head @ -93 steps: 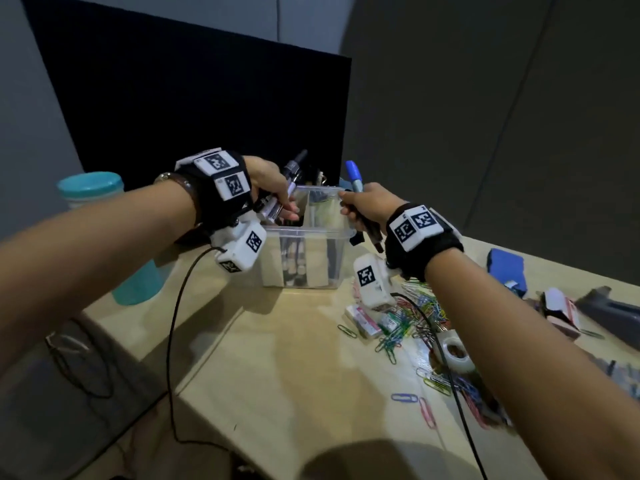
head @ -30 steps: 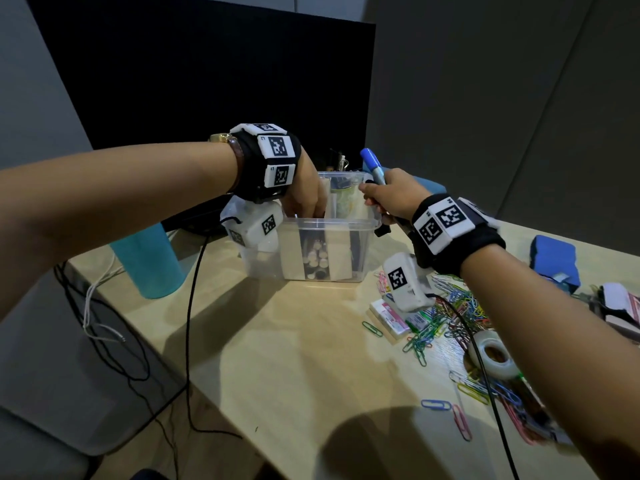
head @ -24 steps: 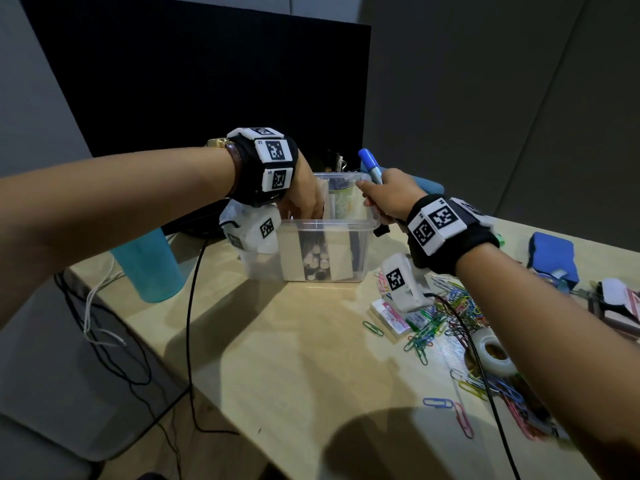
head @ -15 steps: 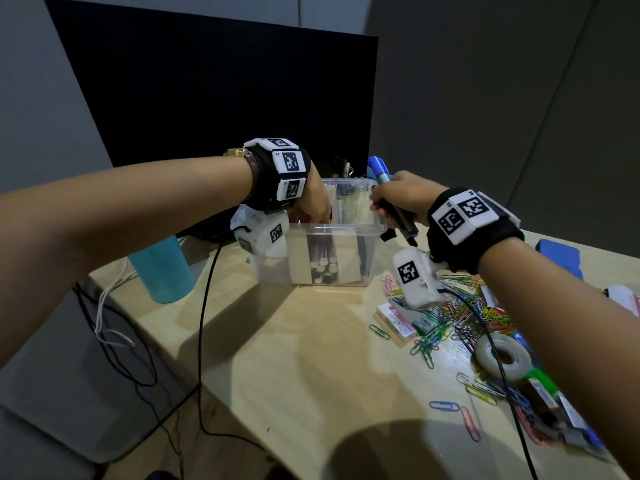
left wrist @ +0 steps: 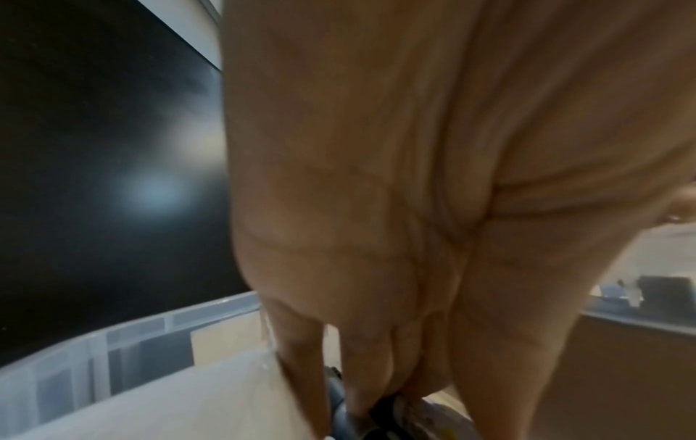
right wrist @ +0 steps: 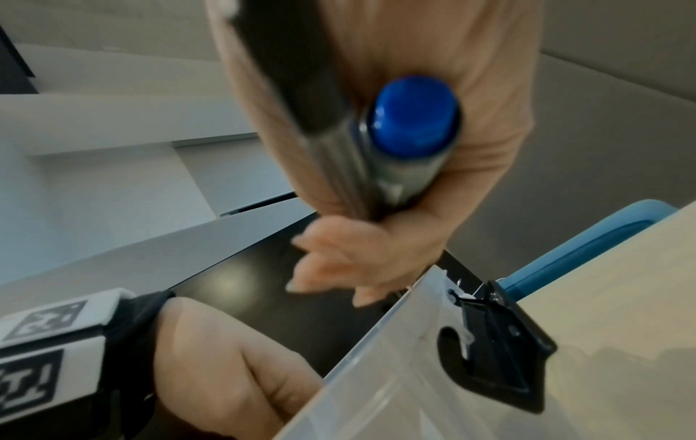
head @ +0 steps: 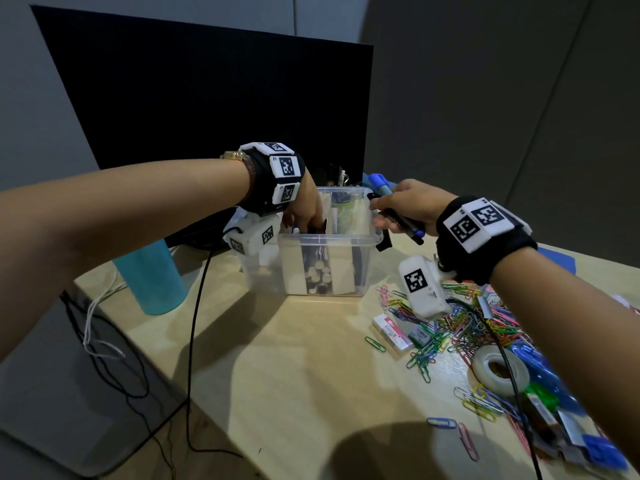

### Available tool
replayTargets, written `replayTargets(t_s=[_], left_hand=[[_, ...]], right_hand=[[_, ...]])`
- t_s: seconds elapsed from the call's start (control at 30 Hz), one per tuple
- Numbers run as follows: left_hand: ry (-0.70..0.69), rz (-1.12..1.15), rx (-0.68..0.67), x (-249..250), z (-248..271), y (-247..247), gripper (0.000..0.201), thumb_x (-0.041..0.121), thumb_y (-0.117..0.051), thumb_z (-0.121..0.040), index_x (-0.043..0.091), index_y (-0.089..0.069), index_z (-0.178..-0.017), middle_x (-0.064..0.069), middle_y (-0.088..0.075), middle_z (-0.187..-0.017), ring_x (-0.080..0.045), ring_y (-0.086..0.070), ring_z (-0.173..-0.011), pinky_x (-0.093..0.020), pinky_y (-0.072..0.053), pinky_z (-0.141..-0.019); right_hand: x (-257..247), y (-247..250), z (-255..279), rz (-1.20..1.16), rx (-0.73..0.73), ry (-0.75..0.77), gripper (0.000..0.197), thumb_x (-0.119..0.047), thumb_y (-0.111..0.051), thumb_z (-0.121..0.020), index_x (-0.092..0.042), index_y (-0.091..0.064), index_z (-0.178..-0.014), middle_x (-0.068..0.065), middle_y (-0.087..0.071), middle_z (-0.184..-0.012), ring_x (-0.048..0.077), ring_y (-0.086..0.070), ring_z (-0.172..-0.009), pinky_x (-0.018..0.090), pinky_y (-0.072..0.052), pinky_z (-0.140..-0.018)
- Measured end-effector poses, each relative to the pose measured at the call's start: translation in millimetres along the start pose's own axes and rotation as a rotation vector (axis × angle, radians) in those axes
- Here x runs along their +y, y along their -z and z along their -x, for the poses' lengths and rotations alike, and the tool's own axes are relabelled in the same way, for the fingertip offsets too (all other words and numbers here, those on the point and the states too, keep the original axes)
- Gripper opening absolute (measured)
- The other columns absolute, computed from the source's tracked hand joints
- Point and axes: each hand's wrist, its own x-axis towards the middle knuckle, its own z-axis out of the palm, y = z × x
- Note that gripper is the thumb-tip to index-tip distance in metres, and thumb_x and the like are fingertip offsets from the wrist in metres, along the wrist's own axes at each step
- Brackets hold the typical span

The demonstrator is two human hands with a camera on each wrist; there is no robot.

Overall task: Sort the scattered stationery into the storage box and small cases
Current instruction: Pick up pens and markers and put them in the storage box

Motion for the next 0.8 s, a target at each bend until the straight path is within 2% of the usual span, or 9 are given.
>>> replayTargets(t_s=[0.1, 0.2, 0.27, 0.37, 0.5, 0.53, 0.7, 0.73, 0.8], left_hand=[[-0.024, 0.107, -0.015, -5, 0, -1, 0.042, 0.010, -0.051, -0.098, 0.018, -0.048, -0.139, 0.000, -0.061, -0.110, -0.023, -0.059, -0.108, -0.033, -0.049, -0.093], [-0.089, 0.336, 0.055, -11, 1, 0, 0.034, 0.007, -0.050, -0.099, 0.009, -0.055, -0.132, -0.011, -0.063, -0.123, -0.024, -0.059, -0.110, -0.039, -0.049, -0.099], [-0.101, 0.530, 0.189, -18, 7, 6, 0.027, 0.008, -0.047, -0.100, -0.003, -0.060, -0.122, -0.017, -0.066, -0.115, -0.023, -0.065, -0.095, -0.039, -0.055, -0.086], [-0.122, 0.792, 0.312, -25, 30, 16, 0.032, 0.020, -0.043, -0.103, -0.002, -0.067, -0.104, -0.015, -0.072, -0.104, -0.022, -0.070, -0.090, -0.030, -0.057, -0.071], [-0.246, 0.909, 0.352, -28, 62, 20, 0.034, 0.030, -0.050, -0.100, 0.004, -0.068, -0.113, -0.007, -0.073, -0.106, -0.017, -0.066, -0.098, -0.033, -0.050, -0.089], [-0.278, 0.912, 0.352, -28, 67, 18, 0.036, 0.032, -0.052, -0.098, 0.004, -0.067, -0.116, -0.007, -0.072, -0.109, -0.017, -0.065, -0.097, -0.033, -0.050, -0.090], [-0.319, 0.906, 0.434, -28, 72, 9, 0.043, 0.038, -0.066, -0.086, 0.004, -0.069, -0.112, -0.011, -0.071, -0.108, -0.014, -0.065, -0.088, -0.027, -0.051, -0.075], [-0.316, 0.910, 0.461, -28, 72, 6, 0.042, 0.037, -0.068, -0.084, 0.004, -0.070, -0.111, -0.008, -0.072, -0.103, -0.012, -0.066, -0.084, -0.026, -0.051, -0.072], [-0.306, 0.944, 0.519, -31, 70, 3, 0.036, 0.035, -0.070, -0.082, 0.007, -0.072, -0.105, -0.003, -0.074, -0.092, -0.008, -0.066, -0.076, -0.023, -0.050, -0.068]], right_hand=[[-1, 2, -1, 0.009, 0.040, 0.011, 0.018, -0.015, -0.053, -0.100, -0.002, -0.046, -0.111, 0.006, -0.055, -0.053, 0.006, -0.044, -0.030, 0.015, -0.039, -0.033], [-7, 2, 0, -0.053, 0.059, 0.006, 0.011, -0.011, -0.045, -0.102, 0.000, -0.048, -0.105, 0.009, -0.053, -0.065, 0.008, -0.045, -0.039, 0.015, -0.041, -0.035], [-16, -1, 1, -0.189, 0.049, -0.005, 0.010, -0.006, -0.042, -0.102, 0.000, -0.050, -0.097, 0.008, -0.053, -0.071, 0.011, -0.049, -0.052, 0.017, -0.047, -0.040], [-27, -9, -2, -0.386, 0.067, 0.015, 0.023, -0.010, -0.043, -0.103, -0.007, -0.052, -0.082, 0.003, -0.050, -0.075, 0.009, -0.048, -0.062, 0.022, -0.052, -0.055], [-35, -24, -4, -0.330, 0.063, -0.012, 0.024, -0.030, -0.052, -0.101, -0.025, -0.064, -0.081, -0.010, -0.048, -0.082, 0.006, -0.047, -0.090, 0.026, -0.045, -0.086], [-37, -27, -3, -0.325, 0.058, -0.002, 0.021, -0.033, -0.053, -0.100, -0.027, -0.066, -0.084, -0.011, -0.046, -0.083, 0.004, -0.044, -0.091, 0.023, -0.042, -0.087], [-46, -39, 1, -0.413, 0.036, 0.061, 0.029, -0.032, -0.054, -0.098, -0.021, -0.064, -0.123, -0.009, -0.051, -0.091, -0.002, -0.043, -0.073, 0.013, -0.043, -0.046], [-48, -42, 1, -0.451, 0.009, 0.055, 0.031, -0.032, -0.055, -0.098, -0.020, -0.063, -0.126, -0.005, -0.053, -0.099, 0.000, -0.050, -0.074, 0.014, -0.046, -0.045], [-54, -48, 0, -0.470, -0.018, 0.044, 0.030, -0.032, -0.057, -0.097, -0.020, -0.065, -0.123, 0.004, -0.054, -0.127, 0.009, -0.059, -0.096, 0.023, -0.055, -0.064]])
